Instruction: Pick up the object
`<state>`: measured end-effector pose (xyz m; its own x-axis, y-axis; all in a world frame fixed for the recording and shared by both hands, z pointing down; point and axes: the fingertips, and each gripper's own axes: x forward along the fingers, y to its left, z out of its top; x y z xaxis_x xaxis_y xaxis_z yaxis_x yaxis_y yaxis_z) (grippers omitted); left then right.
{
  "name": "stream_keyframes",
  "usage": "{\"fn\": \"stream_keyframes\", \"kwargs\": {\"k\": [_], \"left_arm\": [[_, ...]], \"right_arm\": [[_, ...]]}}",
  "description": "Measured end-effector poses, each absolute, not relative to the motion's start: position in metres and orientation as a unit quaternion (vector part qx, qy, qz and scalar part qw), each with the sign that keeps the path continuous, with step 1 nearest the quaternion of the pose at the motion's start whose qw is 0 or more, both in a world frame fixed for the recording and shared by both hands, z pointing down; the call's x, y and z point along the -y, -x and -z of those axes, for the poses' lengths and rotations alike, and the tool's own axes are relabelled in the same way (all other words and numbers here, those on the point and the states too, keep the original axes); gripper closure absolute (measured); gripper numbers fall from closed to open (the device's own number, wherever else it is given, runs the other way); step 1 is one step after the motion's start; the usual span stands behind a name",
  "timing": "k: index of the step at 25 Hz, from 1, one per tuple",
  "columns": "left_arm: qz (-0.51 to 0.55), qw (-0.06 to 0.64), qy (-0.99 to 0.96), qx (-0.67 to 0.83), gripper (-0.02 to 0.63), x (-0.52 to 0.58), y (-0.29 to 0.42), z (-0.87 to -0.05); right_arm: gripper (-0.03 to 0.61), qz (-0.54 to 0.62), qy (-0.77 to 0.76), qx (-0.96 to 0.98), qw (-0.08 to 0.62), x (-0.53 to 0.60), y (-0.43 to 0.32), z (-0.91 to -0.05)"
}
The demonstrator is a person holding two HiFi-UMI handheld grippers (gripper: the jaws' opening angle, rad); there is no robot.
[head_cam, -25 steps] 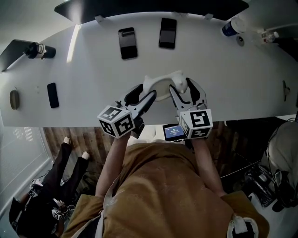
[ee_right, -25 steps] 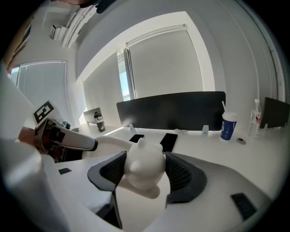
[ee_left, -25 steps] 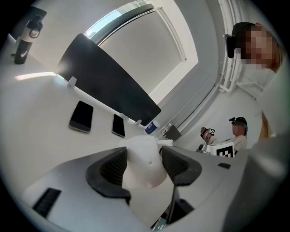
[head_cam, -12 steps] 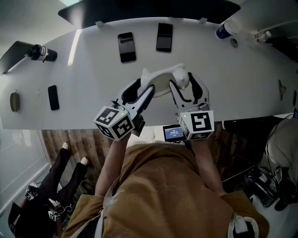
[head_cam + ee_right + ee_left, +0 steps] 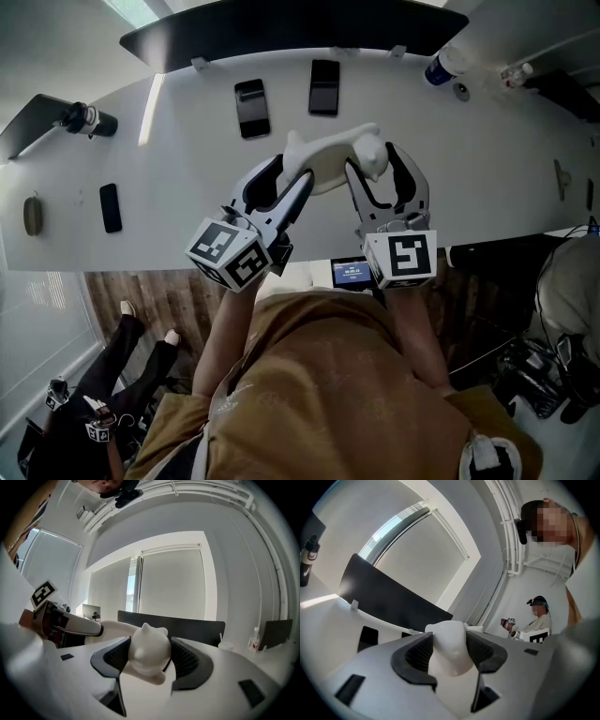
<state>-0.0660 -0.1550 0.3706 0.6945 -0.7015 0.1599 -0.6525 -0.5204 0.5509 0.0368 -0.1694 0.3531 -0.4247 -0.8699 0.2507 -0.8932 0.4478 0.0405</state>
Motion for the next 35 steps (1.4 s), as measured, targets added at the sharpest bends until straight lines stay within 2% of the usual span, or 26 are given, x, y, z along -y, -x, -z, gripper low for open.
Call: {"fn": "stream_keyframes", "kwargs": {"k": [14,35], "left_arm": [[0.050,0.268,-0.886,0.375,0.387,0.148,0.058,-0.340],[0.046,0.186,-0.908,0.373,0.390,0.141,0.059,-0.291]], "right_arm": [[0.321,-0.026,-0.547,0.831,0.094,0.156,-0.047,-0.323],[0.321,0.029,-0.560,0.826,0.059,0.146,-0.044,-0.275]]}}
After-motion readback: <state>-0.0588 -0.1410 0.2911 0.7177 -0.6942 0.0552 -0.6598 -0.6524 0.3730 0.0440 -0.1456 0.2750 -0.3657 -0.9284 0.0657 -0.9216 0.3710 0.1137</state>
